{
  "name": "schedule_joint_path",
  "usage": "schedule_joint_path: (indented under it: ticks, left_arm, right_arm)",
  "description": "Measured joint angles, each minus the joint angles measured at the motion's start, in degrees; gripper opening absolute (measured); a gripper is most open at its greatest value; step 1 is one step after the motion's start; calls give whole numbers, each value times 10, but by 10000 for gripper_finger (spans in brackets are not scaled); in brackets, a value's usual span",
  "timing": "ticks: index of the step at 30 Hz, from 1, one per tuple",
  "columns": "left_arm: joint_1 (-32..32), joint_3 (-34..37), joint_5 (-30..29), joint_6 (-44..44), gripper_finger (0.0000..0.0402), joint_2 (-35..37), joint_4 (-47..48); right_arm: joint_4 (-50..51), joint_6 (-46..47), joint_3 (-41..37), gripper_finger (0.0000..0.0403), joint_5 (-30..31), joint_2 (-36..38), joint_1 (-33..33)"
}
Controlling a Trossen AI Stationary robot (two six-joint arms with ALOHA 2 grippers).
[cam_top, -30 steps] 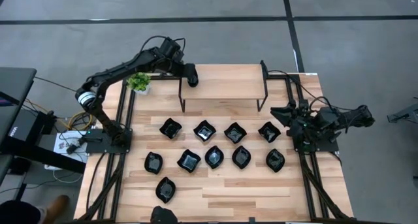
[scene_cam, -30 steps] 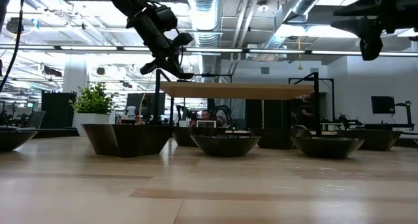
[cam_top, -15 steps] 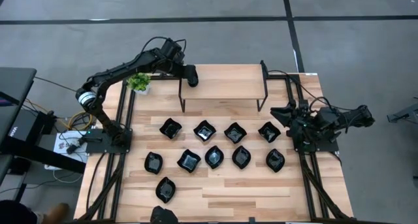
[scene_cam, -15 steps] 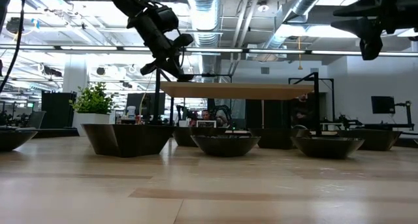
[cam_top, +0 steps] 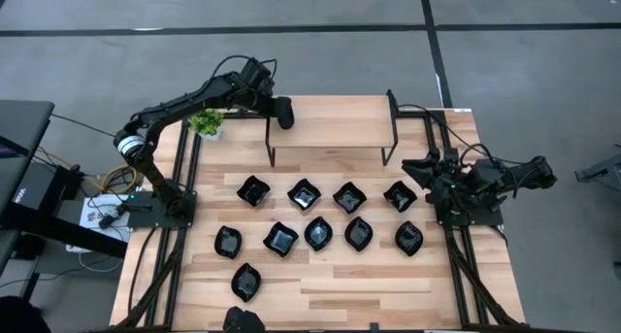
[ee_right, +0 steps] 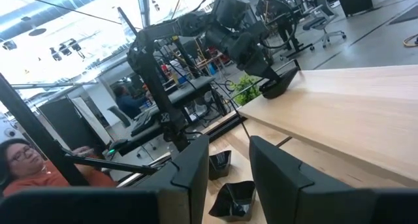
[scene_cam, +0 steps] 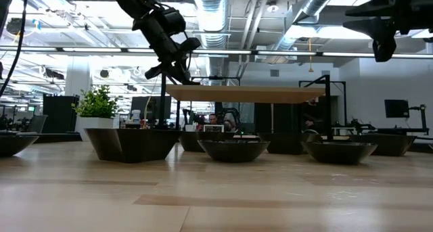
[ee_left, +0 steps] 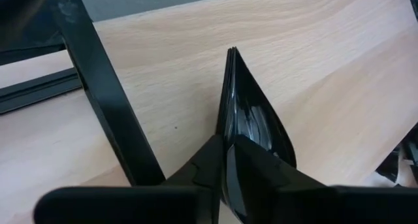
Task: Pick & Place Mini shaped plates
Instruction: Stack the black drop shaped plate on top of the black drop shaped plates on the shelf, then put the black distorted square plate on the shelf
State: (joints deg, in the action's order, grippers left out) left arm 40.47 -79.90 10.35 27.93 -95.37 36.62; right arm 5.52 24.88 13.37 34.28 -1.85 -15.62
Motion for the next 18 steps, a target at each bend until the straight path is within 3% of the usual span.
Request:
schedule_joint_path:
  ticks: [9, 18]
  left_arm:
    - [-3, 0, 33, 17, 51, 0, 0]
    - [-1, 0, 10, 24, 51, 51, 11]
  right_arm:
    - [0, 0, 0, 107, 0, 0, 0]
    - [-2, 0, 0, 107, 0, 0, 0]
